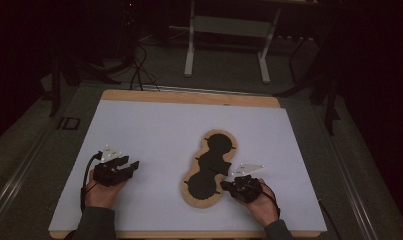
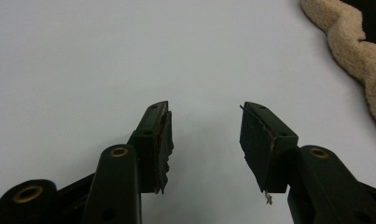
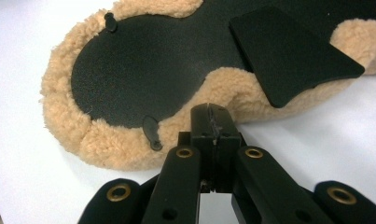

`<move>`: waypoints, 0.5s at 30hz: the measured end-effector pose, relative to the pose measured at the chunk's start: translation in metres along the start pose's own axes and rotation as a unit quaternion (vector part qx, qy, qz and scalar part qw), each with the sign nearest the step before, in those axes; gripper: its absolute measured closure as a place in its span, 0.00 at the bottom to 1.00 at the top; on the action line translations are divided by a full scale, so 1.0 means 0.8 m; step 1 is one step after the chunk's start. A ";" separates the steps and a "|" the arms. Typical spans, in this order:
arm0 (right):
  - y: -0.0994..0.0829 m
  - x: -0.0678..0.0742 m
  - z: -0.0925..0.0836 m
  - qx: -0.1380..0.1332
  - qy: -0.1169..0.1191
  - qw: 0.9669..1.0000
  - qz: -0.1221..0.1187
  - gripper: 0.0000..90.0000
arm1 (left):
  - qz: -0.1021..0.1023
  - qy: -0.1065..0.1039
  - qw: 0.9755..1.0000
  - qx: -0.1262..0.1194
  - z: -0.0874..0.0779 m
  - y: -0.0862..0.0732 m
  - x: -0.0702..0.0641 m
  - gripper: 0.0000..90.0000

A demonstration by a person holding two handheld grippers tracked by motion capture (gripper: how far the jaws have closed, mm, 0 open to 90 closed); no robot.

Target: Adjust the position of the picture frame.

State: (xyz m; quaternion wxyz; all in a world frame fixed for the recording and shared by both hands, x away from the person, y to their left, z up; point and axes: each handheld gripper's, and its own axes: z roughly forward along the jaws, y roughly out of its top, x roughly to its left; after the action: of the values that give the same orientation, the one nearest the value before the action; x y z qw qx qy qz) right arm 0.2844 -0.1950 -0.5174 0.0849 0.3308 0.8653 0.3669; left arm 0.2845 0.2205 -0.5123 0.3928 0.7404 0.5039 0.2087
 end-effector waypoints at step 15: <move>0.001 0.009 0.004 0.015 -0.001 1.000 -0.016 1.00 | 0.004 -0.004 1.000 0.000 -0.001 0.000 0.000 0.59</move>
State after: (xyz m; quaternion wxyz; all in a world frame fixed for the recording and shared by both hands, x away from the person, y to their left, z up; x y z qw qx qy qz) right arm 0.2806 -0.1881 -0.5185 0.0874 0.3182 0.8758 0.3523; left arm 0.2841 0.2204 -0.5117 0.3947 0.7429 0.4995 0.2070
